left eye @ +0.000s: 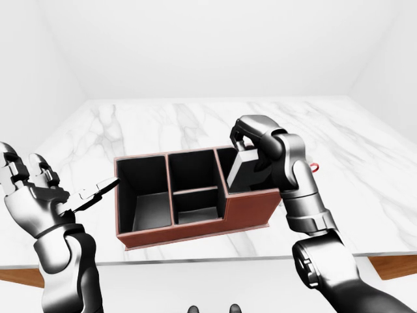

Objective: Pick up the book and place it in the right compartment of the caddy.

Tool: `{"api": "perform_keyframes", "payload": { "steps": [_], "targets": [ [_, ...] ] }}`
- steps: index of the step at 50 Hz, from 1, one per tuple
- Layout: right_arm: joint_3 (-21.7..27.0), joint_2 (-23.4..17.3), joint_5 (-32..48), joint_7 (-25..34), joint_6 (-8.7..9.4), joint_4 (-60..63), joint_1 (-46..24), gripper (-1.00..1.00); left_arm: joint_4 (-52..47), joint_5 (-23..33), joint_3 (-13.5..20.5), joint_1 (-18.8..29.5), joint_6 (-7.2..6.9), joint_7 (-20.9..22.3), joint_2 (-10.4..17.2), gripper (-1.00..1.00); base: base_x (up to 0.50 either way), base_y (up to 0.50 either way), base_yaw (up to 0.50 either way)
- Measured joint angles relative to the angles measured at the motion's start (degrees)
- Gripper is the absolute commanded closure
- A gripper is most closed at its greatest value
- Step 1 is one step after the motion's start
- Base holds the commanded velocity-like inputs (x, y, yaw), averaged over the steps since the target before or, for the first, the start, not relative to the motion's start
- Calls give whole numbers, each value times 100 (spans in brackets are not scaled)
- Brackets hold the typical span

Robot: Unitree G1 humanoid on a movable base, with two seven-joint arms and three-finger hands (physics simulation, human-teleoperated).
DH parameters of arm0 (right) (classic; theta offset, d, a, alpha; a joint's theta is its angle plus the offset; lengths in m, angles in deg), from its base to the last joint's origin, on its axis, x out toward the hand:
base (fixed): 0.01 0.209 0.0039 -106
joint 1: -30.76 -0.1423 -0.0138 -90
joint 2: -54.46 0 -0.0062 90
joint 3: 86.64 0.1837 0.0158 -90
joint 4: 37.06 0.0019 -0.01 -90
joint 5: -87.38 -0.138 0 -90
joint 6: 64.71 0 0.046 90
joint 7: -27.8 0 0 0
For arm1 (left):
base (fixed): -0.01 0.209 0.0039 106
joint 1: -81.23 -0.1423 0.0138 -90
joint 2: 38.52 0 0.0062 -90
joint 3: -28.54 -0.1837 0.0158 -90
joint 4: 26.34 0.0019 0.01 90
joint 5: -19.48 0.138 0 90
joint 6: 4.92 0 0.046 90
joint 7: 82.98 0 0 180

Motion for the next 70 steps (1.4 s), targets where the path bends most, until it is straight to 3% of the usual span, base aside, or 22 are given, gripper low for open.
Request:
{"api": "perform_keyframes", "payload": {
  "steps": [31,32,37,39,43,44,45,70],
  "targets": [
    [-57,39,-58,0,0,-363,74,100,3,-6,-2,11,-11,-12,9,-100,0,0,0],
    [-59,39,-54,0,0,-361,80,82,4,-6,-1,11,-9,-11,9,-100,0,0,0],
    [-59,36,-24,-1,0,-353,104,73,12,-4,-2,11,-3,-9,9,-100,0,0,0],
    [-58,37,-14,-1,0,-355,114,52,12,-4,-1,11,-3,-9,9,-100,0,0,0],
    [-47,34,14,-1,0,-342,119,-24,13,-3,-1,10,-2,-7,10,-100,0,0,0],
    [-45,34,21,-1,0,-337,120,-78,16,-2,0,10,0,-6,10,-100,0,0,0],
    [-43,33,29,-1,0,-332,120,-100,17,-3,0,10,0,-6,10,-100,0,0,0],
    [75,1,239,-1,0,214,-205,-100,32,16,-10,0,24,-7,0,-100,0,0,0]
  ]
}}
